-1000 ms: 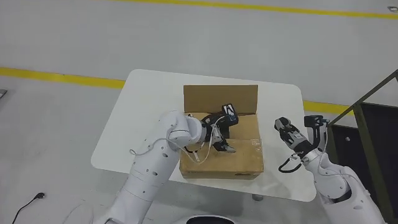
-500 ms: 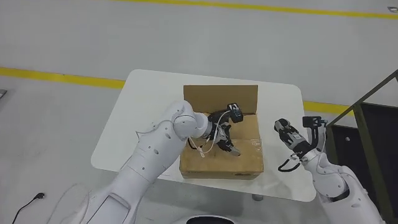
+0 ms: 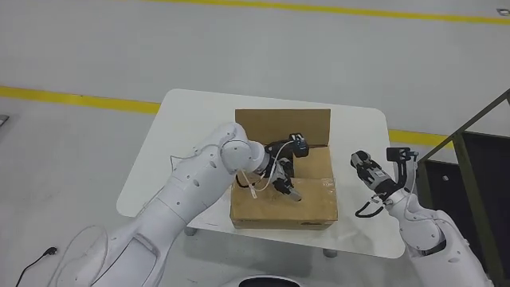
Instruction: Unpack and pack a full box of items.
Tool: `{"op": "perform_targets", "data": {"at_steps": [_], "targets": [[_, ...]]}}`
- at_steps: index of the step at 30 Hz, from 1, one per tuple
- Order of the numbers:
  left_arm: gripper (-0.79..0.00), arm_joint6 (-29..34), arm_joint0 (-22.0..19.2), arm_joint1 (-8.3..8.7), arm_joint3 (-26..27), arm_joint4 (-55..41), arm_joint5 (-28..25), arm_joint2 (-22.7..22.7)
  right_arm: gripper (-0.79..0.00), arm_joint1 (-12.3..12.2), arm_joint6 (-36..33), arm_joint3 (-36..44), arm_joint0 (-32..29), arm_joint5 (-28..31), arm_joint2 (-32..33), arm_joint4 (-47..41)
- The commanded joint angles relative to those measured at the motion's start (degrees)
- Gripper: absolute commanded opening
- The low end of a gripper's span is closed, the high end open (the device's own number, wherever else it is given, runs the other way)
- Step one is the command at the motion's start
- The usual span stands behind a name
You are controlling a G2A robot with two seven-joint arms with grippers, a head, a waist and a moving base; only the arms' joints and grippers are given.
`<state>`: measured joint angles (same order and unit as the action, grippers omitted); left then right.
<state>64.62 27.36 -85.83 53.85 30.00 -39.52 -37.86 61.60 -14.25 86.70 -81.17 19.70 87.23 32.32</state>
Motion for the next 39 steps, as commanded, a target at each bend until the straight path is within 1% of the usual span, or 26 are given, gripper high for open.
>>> {"op": "perform_targets", "data": {"at_steps": [1,6,11,16,23,30,31,32,33,34,37,39], "targets": [[0.0,-0.09,-0.12,-0.27,-1.22,-0.99,-0.02,0.43,-0.763,0.04,-0.03,-0.24,0.17,-0.04,-0.07,-0.09],[0.0,-0.08,-0.75,-0.64,-2.05,-3.94,-0.23,2.23,-0.76,0.14,-0.43,-0.91,0.73,-0.41,-0.36,-0.12],[0.0,1.42,-2.23,-0.55,-1.63,-7.62,1.27,4.34,-0.745,0.27,-0.85,-1.77,1.5,-0.06,-0.93,-0.49],[0.0,1.98,-3.34,0.26,-0.25,-10.71,1.82,6.18,-0.745,0.4,-1.27,-2.56,2.44,0.64,-1.42,-1.28],[0.0,2.12,-4.05,1.73,0.79,-12.84,1.97,8.77,-0.714,0.6,-2.65,-3.47,3.72,2.14,-2.55,-2.55],[0.0,1.85,-4.63,2.83,2.8,-14.44,1.7,10.31,-0.65,0.92,-5.24,-5.25,5.77,2.9,-4.91,-3.43],[0.0,1.82,-4.7,2.99,3.05,-14.62,1.67,10.49,-0.616,0.98,-5.63,-5.5,5.97,2.83,-5.3,-3.6],[0.0,1.83,-4.8,3.15,3.18,-14.8,1.68,10.62,-0.529,1.02,-6.23,-5.76,6.25,2.65,-5.65,-3.74],[0.0,1.81,-4.92,3.3,3.3,-14.93,1.66,10.68,-0.465,1.06,-7.02,-6.05,6.57,2.3,-6.03,-3.74],[0.0,1.78,-4.97,3.43,3.43,-15.03,1.64,10.77,-0.443,1.11,-7.54,-6.35,6.95,1.94,-6.35,-3.77],[0.0,1.67,-5.11,3.8,4.19,-15.3,1.52,11.16,-0.413,1.29,-8.55,-7.25,7.94,1.07,-7.31,-4.16],[0.0,1.63,-5.17,4.04,4.72,-15.52,1.48,11.44,-0.416,1.4,-9.23,-7.99,8.56,0.59,-7.93,-4.25]]}}
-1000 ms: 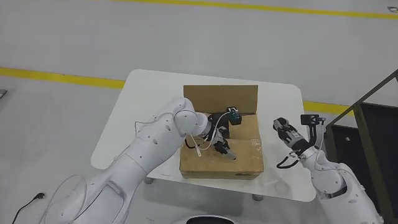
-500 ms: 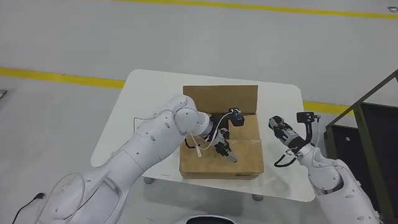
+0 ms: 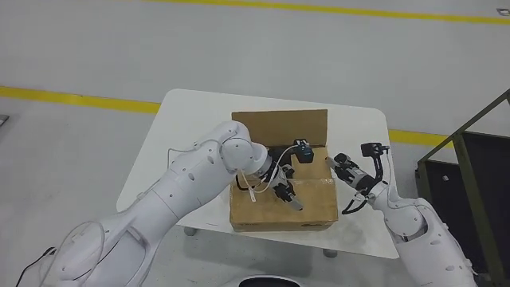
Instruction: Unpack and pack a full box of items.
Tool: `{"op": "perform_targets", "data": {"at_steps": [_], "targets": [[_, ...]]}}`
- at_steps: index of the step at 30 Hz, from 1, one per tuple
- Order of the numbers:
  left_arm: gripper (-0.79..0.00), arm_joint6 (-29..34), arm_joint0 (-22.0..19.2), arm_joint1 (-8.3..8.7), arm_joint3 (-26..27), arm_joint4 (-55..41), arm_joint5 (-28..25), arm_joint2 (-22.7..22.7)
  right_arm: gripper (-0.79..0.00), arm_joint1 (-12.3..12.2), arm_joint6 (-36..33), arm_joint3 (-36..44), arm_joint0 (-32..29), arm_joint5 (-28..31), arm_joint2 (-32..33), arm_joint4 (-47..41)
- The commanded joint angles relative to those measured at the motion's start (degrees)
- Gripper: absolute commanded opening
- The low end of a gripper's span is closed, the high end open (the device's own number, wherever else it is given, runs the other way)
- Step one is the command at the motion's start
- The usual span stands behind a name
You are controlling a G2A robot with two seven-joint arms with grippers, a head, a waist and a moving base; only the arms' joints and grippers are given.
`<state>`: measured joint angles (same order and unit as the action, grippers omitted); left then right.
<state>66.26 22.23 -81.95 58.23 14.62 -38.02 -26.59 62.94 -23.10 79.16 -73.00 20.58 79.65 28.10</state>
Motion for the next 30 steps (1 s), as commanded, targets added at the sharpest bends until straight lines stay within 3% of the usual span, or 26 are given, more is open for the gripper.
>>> {"op": "perform_targets", "data": {"at_steps": [1,9,16,27,30], "targets": [[0.0,0.03,-0.06,0.28,0.64,-0.29,0.03,0.29,-0.416,0.13,-0.79,-0.83,0.74,-0.74,-0.7,-0.12],[0.0,0.1,-0.07,1.69,5.03,-1.89,0.1,1.25,-0.496,0.73,-2.7,-3.82,3.46,-4.07,-3.33,-0.46],[0.0,0.57,-0.08,4.08,10.84,-4.1,0.57,2.25,-0.548,1.16,-2.31,-5.73,4.92,-5.72,-4.39,-1.34],[0.0,2.24,1.85,9.96,24.25,-7.45,2.24,1.64,-0.517,1.31,-1.26,-5.99,5.3,-5.48,-4.2,-1.83],[0.0,2.55,3.08,11.62,26.99,-7.66,2.55,1.12,-0.459,1.26,-0.41,-4.96,4.6,-4.39,-3.46,-3.02]]}}
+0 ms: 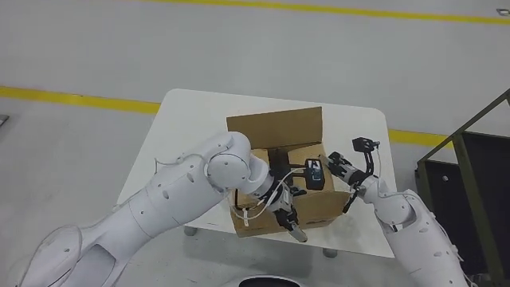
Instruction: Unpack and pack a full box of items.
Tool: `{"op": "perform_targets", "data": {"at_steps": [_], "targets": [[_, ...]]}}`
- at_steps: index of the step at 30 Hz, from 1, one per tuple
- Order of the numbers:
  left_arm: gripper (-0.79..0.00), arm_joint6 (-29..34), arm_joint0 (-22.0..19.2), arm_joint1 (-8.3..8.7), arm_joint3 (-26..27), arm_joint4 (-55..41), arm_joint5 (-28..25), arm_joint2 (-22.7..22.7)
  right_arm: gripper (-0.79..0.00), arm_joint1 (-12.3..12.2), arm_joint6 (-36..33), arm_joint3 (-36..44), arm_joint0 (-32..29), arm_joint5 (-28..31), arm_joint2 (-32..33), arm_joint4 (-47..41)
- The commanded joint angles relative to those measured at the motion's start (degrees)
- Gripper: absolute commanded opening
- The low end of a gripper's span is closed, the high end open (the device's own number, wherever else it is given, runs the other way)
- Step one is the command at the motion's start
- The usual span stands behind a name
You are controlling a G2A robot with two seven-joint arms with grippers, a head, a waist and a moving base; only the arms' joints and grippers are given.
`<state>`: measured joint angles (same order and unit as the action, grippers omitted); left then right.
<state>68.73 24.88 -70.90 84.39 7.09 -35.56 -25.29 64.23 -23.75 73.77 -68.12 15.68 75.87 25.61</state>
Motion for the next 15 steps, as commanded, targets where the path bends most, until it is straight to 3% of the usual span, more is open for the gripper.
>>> {"op": "perform_targets", "data": {"at_steps": [1,5,9,13,15], "targets": [[0.0,0.18,0.93,1.08,1.44,-0.45,0.19,-0.37,-0.437,-0.11,0.4,1.14,-0.67,1.13,0.81,-1.02],[0.0,0.54,2.5,2.82,3.99,-0.81,0.55,-0.84,-0.413,-0.59,0.39,4.97,-3.23,3.47,3.66,-3.69],[0.0,0.68,3.74,4.15,5.65,-0.73,0.69,-0.99,-0.317,-1.19,-0.37,10.32,-6.48,5.21,7.13,-6.01],[0.0,0.31,4.54,5.25,7.5,-0.18,0.32,-1.07,-0.357,-1.69,-2.79,15.35,-9.89,7.32,10.14,-10.33],[0.0,0.06,4.88,5.79,8.44,-0.02,0.07,-1.1,-0.431,-1.93,-4.73,17.21,-11.29,8.39,11.35,-12.51]]}}
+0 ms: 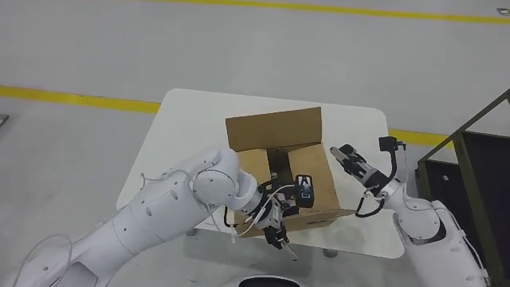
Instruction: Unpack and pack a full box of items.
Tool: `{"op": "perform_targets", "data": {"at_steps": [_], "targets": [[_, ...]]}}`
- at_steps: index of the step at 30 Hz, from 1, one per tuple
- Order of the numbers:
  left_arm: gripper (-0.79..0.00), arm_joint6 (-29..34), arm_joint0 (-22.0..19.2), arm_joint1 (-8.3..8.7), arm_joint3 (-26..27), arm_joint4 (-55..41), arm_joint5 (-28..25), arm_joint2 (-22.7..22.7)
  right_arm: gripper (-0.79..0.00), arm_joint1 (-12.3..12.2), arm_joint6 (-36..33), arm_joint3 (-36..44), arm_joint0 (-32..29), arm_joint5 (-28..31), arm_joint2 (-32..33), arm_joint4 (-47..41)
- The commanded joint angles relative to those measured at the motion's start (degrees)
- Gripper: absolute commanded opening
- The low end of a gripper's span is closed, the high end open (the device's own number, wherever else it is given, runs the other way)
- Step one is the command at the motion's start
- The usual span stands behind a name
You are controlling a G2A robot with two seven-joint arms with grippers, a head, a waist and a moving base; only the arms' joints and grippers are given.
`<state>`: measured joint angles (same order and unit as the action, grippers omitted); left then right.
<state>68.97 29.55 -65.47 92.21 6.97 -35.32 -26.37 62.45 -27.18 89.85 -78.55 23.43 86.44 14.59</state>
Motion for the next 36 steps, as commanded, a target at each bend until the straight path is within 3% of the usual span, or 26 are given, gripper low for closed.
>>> {"op": "perform_targets", "data": {"at_steps": [1,2,4,10,16,23,29,36], "targets": [[0.0,-0.29,0.38,0.62,1.13,0.19,-0.28,0.02,-0.468,-0.26,-2.43,1.91,-1.45,1.23,1.23,-2.62],[0.0,-0.37,0.52,0.89,1.49,0.28,-0.37,0.04,-0.548,-0.37,-3.64,2.43,-1.93,1.92,1.64,-3.96],[0.0,-0.57,0.9,1.37,2.14,-0.01,-0.56,0.07,-0.785,-0.61,-6.46,3.13,-2.6,3.49,2.32,-6.11],[0.0,-0.87,1.46,2.69,3.47,-0.55,-0.86,0.17,-0.785,-1.36,-17.06,3.08,-3.69,9.4,2.61,-13.71],[0.0,-1.11,2.61,3.9,4.21,-0.45,-1.09,-1.18,-0.785,-2.18,-26.0,2.17,-4.61,14.33,2.23,-15.92],[0.0,-3.55,5.12,5.85,5.38,1.65,-0.89,-6.09,-0.785,-2.94,-32.27,1.95,-5.85,21.12,0.72,-18.1],[0.0,-4.86,7.07,7.32,7.0,3.56,0.26,-10.16,-0.785,-4.56,-31.91,4.42,-7.06,21.78,-1.83,-16.71],[0.0,-7.88,9.05,8.14,8.08,6.66,0.79,-13.04,-0.785,-7.23,-30.94,4.78,-7.05,22.75,-5.55,-9.28]]}}
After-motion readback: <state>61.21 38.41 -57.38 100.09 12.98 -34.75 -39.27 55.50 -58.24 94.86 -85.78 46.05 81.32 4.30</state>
